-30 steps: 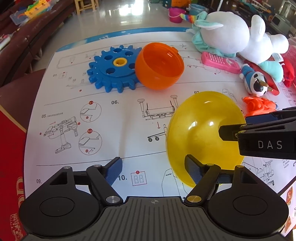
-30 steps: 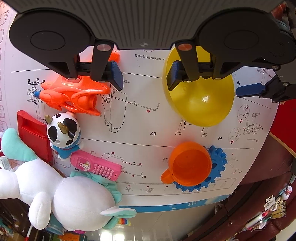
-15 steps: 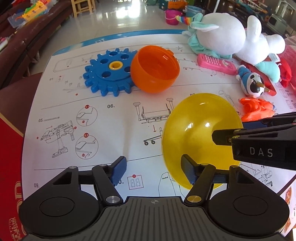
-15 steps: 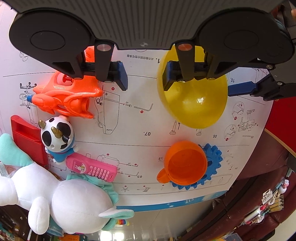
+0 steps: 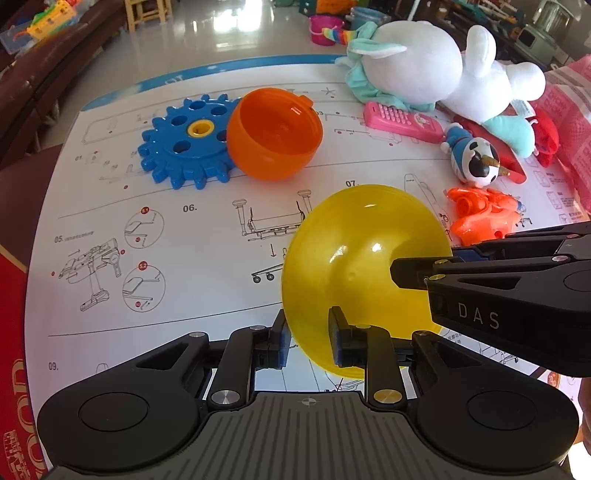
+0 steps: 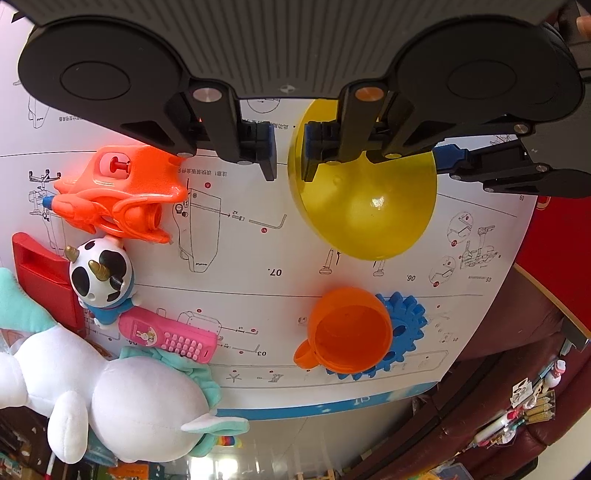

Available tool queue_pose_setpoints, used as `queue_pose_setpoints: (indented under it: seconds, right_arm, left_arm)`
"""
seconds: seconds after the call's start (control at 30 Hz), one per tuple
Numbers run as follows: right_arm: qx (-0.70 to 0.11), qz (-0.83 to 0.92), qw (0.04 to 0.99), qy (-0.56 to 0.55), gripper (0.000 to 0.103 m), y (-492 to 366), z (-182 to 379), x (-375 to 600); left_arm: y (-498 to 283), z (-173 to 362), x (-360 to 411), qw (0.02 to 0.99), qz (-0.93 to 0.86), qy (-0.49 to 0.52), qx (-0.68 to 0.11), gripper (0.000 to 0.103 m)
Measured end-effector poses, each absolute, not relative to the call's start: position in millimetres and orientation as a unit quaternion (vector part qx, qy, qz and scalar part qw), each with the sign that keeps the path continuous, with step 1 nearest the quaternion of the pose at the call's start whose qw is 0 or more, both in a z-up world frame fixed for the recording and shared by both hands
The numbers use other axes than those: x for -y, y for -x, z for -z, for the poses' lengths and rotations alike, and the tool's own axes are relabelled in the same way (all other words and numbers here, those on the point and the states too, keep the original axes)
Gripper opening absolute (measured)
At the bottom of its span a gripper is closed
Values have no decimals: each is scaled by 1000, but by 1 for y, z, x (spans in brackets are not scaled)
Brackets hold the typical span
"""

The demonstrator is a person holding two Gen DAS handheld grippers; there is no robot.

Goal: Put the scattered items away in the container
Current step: 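Lift the yellow bowl with both grippers and carry it toward the red box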

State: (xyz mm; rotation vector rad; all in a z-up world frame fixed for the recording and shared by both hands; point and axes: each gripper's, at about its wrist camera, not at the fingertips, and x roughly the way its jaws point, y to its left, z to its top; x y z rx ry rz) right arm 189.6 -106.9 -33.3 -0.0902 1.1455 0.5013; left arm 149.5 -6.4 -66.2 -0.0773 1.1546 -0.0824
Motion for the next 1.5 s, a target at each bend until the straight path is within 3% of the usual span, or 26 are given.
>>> queue_pose_setpoints:
  seconds: [0.03,0.17,0.23,0.27,0.37,0.53,0.83,1.1,1.13,1.27,1.4,1.5]
  right_arm:
    - [-536,-232,810,42,15,-189,34,107]
    - [-537,-228,811,45,15,-187,38,106]
    - [-536,-228,812,41,15,-187,38,107]
    - [-537,-228,812,39,15,-188,38,107]
    - [-540,-225,810,41,16,-188,39,104]
    - [-551,-230,802,26,19,-189,40,106]
    - [-552,-239,798,25,19,-189,40,104]
    - [-548,-236,803,20,16,-187,41,105]
    - [-548,-237,802,16,16,-187,41,107]
    - [-553,-244,797,-19,15,-188,41,123]
    - [-542,-257,800,-13,12,-185,41,124]
    - [-527,-259,809,14,11,-181,39,116]
  left_arm:
    - [-150,66,8,836,41,34,-545,36]
    - [-146,68,19,844,52,1,-534,50]
    - [-144,69,23,846,52,-7,-531,50]
    - [-144,68,24,845,52,-11,-532,37]
    - [-145,66,22,840,51,-1,-540,20]
    - [-138,64,4,831,60,52,-550,9]
    - [-140,70,-16,820,66,108,-558,9]
    - [-140,67,-1,830,77,52,-550,25]
    - [-140,67,0,831,78,48,-550,17]
    - [-140,68,-3,831,81,50,-548,11]
    - [-142,68,-5,829,85,54,-549,11]
    - [-143,68,-1,829,88,37,-550,16]
